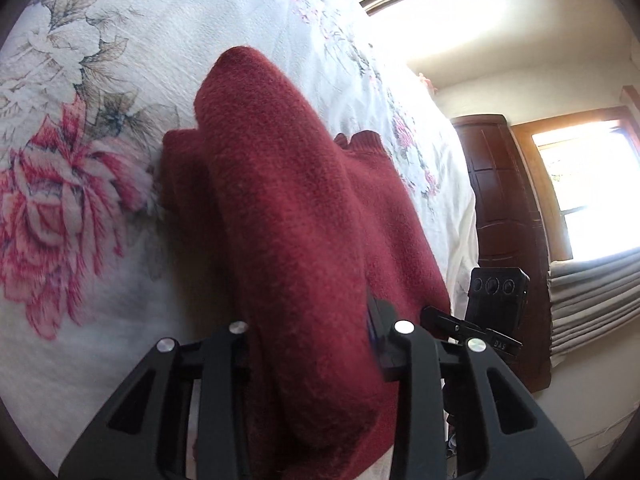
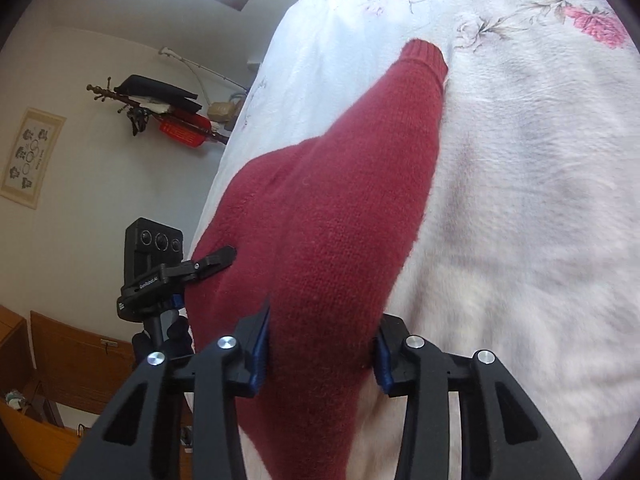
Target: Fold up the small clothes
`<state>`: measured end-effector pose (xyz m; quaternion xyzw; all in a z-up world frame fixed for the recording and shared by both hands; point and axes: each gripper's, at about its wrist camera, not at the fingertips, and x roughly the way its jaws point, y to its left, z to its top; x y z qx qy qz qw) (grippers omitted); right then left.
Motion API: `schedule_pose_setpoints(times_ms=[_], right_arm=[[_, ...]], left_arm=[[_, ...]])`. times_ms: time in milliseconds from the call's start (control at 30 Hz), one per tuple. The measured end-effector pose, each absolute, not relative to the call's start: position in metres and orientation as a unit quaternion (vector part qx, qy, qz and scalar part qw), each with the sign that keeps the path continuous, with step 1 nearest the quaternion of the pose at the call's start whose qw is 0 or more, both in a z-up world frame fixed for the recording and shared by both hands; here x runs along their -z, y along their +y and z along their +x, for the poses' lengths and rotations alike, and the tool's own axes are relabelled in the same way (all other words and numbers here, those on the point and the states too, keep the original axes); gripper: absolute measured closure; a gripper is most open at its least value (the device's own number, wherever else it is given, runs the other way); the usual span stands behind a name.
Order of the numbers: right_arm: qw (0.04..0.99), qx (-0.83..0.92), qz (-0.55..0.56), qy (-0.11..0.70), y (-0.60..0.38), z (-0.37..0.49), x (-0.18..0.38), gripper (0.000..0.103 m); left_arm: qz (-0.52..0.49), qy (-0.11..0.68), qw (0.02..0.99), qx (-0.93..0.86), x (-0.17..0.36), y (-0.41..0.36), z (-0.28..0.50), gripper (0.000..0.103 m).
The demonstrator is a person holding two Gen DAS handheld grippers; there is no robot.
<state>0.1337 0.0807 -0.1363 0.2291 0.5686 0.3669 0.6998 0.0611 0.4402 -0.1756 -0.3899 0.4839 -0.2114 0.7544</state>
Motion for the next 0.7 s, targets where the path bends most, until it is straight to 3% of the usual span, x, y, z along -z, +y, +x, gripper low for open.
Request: schedule_pose_setpoints(times_ms=[333, 700], right_arm=[[0.710, -0.354, 0.217, 0.569, -0.018, 0.027, 0.091, 0.062], [0.708, -0.309, 0.244, 0.586, -0.073, -0.061, 0.151, 0.061]], left_arm=[[-0.359, 0.492, 0.751, 0.253, 0.153, 0.324, -0.029, 0.072], [-0.349, 0.528, 0.739, 0.232, 0.222, 0.285, -0.114, 0.069]])
